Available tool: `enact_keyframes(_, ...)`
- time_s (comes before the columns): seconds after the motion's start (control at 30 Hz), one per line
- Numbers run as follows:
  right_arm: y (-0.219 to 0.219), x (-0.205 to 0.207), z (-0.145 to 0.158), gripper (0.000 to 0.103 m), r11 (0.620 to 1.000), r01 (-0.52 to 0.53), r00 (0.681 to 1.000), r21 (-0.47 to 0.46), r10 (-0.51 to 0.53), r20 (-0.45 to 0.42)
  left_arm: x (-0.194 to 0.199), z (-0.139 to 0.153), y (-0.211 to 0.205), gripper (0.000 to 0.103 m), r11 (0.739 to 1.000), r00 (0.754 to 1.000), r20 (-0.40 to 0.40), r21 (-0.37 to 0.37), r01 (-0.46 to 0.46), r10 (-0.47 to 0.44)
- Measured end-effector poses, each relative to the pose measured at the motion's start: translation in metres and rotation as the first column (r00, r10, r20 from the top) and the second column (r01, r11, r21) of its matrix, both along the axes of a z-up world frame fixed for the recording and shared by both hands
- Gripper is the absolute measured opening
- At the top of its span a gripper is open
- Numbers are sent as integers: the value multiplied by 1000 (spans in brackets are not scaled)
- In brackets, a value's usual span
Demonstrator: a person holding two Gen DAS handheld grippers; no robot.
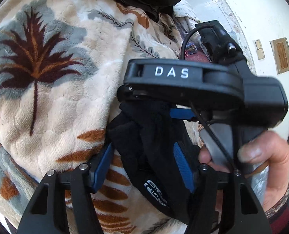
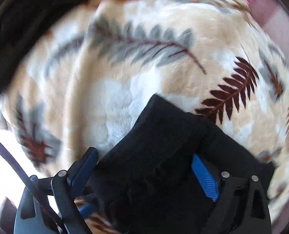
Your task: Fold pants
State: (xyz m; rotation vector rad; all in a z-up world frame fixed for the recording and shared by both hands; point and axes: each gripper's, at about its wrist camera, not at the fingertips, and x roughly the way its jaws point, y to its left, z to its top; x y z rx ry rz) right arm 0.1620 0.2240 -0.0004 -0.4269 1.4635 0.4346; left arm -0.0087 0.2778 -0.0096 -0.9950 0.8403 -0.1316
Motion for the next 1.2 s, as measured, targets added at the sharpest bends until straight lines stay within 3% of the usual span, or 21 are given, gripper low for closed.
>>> enact_keyframes(0.07, 1, -4, 0, 98, 1000, -20, 1000, -3, 20, 22, 1, 3, -1, 43, 1000, 1000, 1, 16, 19, -19)
enact_keyframes(0.1, 1, -6, 1, 95, 999, -42, 999, -4, 42, 22, 3, 4, -2, 16, 999, 999, -7, 32, 35, -35)
enact_keyframes(0.17, -10, -7, 12, 72, 999, -44, 998, 18, 43, 37, 1, 7, -4, 16, 999, 999, -4, 28, 45, -45)
enact_keyframes(0.2, -17, -7, 18, 67, 998, -36, 999, 45, 34, 34, 1, 10, -4, 16, 999, 999, 3, 27, 47, -47)
enact_keyframes(0.23, -24, -8, 24, 52, 997, -31, 999, 64, 29, 38, 0, 15, -7, 16, 998, 998, 14, 31, 54, -54)
enact_keyframes(0.37, -57, -12, 46, 33, 983, -2, 999, 186, -4, 36, -5, 39, -23, 16, 995, 995, 51, 71, 77, -80)
enact_keyframes(0.6, -115, -27, 85, 28, 920, 28, 996, 391, -60, 69, -3, 77, -62, 16, 979, 983, 100, 146, 141, -157)
enact_keyframes(0.77, -174, -32, 102, 28, 846, 89, 988, 526, -143, 63, 3, 103, -110, 16, 951, 960, 119, 211, 226, -255)
enact_keyframes(1.0, -281, -40, 96, 28, 745, 219, 954, 630, -298, 20, 17, 110, -208, 17, 861, 890, 78, 306, 407, -448)
enact_keyframes(1.2, -374, -50, 61, 28, 627, 351, 906, 695, -416, -83, 21, 94, -264, 21, 790, 830, 14, 315, 526, -558)
